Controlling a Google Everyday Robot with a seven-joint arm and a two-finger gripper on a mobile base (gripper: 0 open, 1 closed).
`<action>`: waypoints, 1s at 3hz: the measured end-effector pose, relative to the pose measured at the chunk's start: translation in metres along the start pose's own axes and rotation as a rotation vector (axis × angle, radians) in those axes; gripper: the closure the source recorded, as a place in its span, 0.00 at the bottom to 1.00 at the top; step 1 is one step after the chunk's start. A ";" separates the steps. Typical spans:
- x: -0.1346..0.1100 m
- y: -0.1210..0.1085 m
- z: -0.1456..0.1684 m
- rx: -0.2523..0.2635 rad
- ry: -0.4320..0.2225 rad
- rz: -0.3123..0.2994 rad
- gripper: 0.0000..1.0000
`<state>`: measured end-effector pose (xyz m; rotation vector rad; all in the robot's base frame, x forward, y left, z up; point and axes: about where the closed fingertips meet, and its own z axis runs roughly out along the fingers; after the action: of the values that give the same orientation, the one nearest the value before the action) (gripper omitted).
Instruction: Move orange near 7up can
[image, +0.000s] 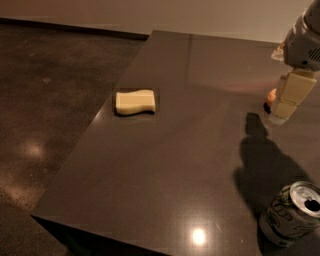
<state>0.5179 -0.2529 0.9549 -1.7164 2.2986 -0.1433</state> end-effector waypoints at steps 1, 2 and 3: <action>0.010 -0.019 0.015 -0.022 0.017 0.013 0.00; 0.021 -0.035 0.035 -0.046 0.024 0.025 0.00; 0.035 -0.052 0.054 -0.063 0.035 0.037 0.00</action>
Offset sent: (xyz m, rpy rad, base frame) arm 0.0501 -0.0481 -0.0515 -0.0034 0.1186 -0.0369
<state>0.5715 -0.2974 0.9102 -1.7132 2.3824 -0.0945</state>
